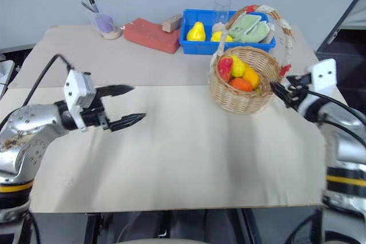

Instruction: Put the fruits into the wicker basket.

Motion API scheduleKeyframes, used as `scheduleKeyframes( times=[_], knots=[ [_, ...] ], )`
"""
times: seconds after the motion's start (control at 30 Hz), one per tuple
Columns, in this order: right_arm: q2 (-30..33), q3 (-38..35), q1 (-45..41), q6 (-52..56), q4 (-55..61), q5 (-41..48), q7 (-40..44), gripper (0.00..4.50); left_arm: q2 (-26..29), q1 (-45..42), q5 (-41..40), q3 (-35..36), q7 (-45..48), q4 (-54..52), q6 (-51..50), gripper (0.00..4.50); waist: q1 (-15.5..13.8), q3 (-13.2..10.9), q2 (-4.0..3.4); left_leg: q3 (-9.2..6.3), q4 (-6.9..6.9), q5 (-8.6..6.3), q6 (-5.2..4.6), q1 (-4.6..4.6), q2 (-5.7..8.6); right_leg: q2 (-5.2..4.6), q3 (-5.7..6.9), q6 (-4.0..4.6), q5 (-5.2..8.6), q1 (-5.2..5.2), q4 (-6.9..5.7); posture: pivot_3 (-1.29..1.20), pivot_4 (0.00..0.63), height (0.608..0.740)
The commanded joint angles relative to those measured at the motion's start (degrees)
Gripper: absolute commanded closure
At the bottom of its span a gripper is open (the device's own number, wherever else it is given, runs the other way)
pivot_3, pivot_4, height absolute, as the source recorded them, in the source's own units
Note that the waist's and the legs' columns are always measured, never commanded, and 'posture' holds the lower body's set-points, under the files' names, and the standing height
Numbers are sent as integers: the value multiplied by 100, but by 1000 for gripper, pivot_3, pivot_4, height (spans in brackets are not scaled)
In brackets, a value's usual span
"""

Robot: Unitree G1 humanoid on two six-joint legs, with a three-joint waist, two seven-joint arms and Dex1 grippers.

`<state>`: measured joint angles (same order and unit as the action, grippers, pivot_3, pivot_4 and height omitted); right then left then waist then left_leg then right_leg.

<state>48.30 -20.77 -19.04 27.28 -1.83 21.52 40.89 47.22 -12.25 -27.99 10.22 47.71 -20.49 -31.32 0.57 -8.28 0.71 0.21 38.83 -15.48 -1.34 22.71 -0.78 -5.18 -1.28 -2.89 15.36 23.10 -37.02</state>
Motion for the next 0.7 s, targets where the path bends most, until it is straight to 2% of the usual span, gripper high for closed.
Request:
scheduleKeyframes(
  times=[0.03, 0.17, 0.27, 0.4, 0.7],
  knots=[
    [619, -129, 433, -8, 754, 319, 1027, 1734, 297, 913, 299, 773, -170, -291, -69, 0, 48, 0, 0, 3, -1, 0, 0, -3, -3, 1, -4, 0, 0, -2, 5, 0, 150, 740],
    [1147, 312, 824, -160, 1021, 202, 1821, 1734, 358, 2043, 414, 1518, -88, -362, 31, 0, 55, -1, 1, 5, -14, -5, -6, -47, -13, 6, -21, 4, 4, -29, 28, 0, 150, 740],
    [1360, 526, 864, -241, 950, 132, 2173, 1734, 413, 2447, 528, 1824, -45, -318, 106, 0, 0, -1, 2, 6, -16, -6, -6, -58, -13, 0, -20, 4, 5, -40, 31, 0, 150, 740],
    [1454, 658, 773, -189, 846, 123, 2399, 1734, 448, 2495, 522, 1983, 11, -284, 120, 0, -132, -1, 2, 2, -10, -6, -3, -56, -5, -15, -12, 2, 6, -51, 36, 0, 150, 740],
    [1398, 835, 465, -227, 660, 14, 2459, 1734, 493, 2314, 418, 1930, 138, -260, 56, 0, -105, -1, 2, 1, -13, -7, -3, -54, -9, -10, -11, 2, 6, -48, 37, 0, 150, 740]
  ],
)
